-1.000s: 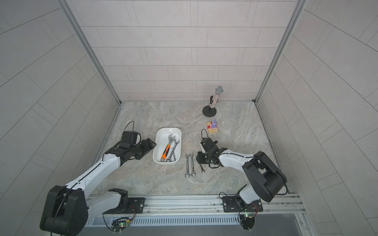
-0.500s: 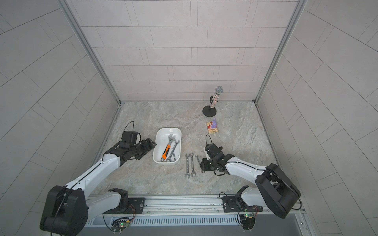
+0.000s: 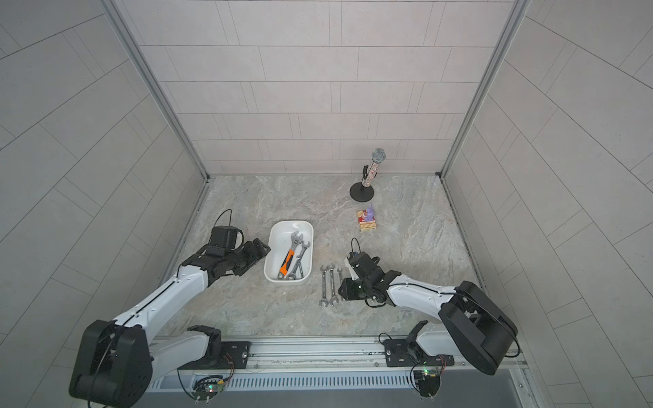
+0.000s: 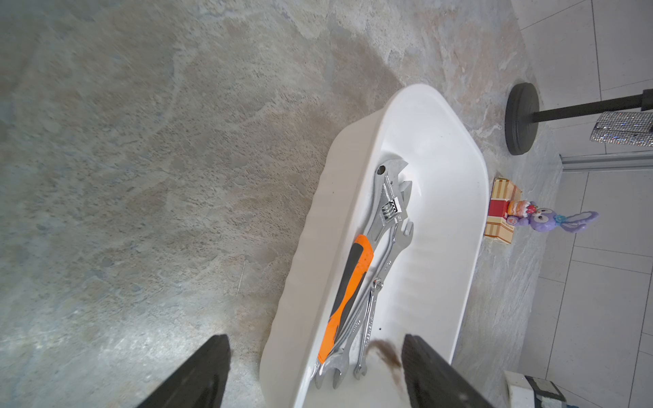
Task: Take out the wrench from the storage box
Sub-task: Place the wrench at the center of the board, then pick up the wrench from the storage box.
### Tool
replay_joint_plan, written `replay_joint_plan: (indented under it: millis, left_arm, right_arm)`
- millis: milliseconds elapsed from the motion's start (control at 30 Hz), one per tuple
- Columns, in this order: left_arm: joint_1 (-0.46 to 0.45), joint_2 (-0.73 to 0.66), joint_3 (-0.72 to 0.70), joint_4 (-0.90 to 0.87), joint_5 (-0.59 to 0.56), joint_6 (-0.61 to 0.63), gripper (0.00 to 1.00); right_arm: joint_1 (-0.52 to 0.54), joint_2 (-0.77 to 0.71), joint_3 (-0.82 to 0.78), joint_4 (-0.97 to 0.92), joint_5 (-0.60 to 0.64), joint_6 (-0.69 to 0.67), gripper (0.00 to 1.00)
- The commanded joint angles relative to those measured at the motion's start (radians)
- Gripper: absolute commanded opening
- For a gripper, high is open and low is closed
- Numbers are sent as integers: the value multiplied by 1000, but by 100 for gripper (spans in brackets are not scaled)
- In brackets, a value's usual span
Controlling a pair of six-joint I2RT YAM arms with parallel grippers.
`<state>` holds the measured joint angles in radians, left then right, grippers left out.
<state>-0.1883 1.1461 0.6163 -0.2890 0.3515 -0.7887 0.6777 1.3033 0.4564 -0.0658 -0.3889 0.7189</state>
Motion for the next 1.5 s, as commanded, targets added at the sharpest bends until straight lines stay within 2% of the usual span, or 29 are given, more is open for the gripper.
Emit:
replay_joint_plan:
  millis: [0,133,233,267,400,700,833,967,1067,1467]
  left_arm:
    - [2,4,-11,-4,-1,5,83]
    - [3,0,-2,-34,-23,21,84]
    - [18,10,1,-81,-58,27,83]
    - [26,20,5,-89,-54,29,83]
    - [45,53,32,-108,-54,33,83]
    - [56,60,84,-228,-179,41,84]
    - [57,52,90,-278,-241,23,84]
    - [56,45,87,-292,-248,17,84]
    - [56,36,83,-285,-241,14,84]
    - [56,27,64,-260,-195,14,84]
  right_arm:
    - [7,7,-16,-122,25,-3,30]
    - [4,-97,90,-310,113,-36,31]
    - [94,-167,191,-313,261,97,33]
    - [128,-164,239,-322,332,126,33]
    - [154,-62,401,-280,438,99,30]
    - [205,355,836,-321,413,59,40]
    - [228,562,1048,-446,431,84,42]
    - [248,746,1240,-609,448,120,44]
    - [250,815,1275,-626,427,129,46]
    - [250,938,1385,-649,453,95,50]
